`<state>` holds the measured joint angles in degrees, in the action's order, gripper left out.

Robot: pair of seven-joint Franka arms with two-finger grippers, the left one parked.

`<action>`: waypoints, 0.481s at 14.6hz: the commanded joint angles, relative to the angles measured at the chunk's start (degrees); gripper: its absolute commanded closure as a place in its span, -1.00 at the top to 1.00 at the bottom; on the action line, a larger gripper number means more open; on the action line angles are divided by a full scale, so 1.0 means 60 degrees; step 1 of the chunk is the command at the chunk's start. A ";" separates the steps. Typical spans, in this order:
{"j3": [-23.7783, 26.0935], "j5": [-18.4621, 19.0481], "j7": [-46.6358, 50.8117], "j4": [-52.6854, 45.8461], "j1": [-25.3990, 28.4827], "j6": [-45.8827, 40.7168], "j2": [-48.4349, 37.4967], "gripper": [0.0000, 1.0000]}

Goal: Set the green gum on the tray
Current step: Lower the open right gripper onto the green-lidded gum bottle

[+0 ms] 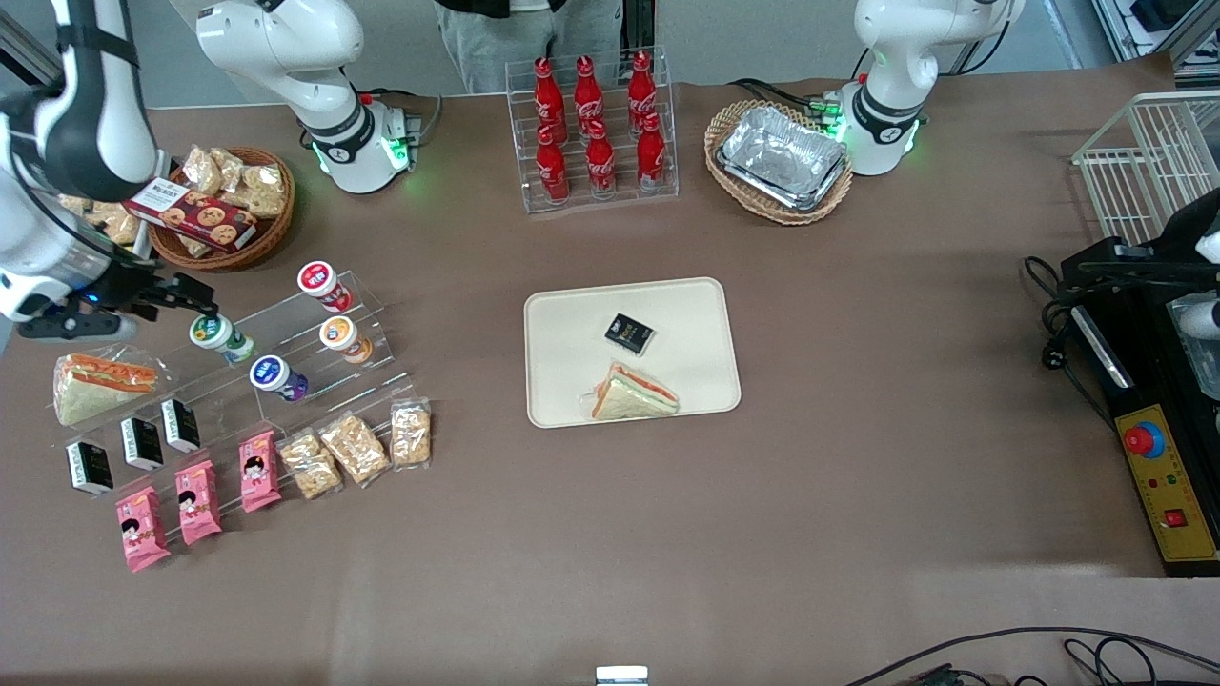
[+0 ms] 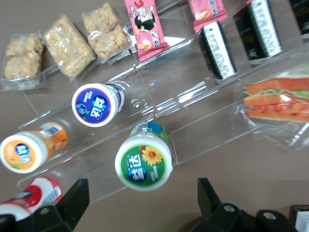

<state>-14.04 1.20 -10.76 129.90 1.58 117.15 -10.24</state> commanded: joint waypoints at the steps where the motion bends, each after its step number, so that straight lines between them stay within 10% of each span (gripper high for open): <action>1: -0.0004 -0.0054 0.0079 0.0249 0.0118 0.0514 0.0300 1.00; 7: -0.0004 -0.0054 0.0079 0.0293 0.0220 0.0602 0.0725 1.00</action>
<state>-14.02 1.20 -10.71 131.23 2.50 119.50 -6.80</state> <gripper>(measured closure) 0.000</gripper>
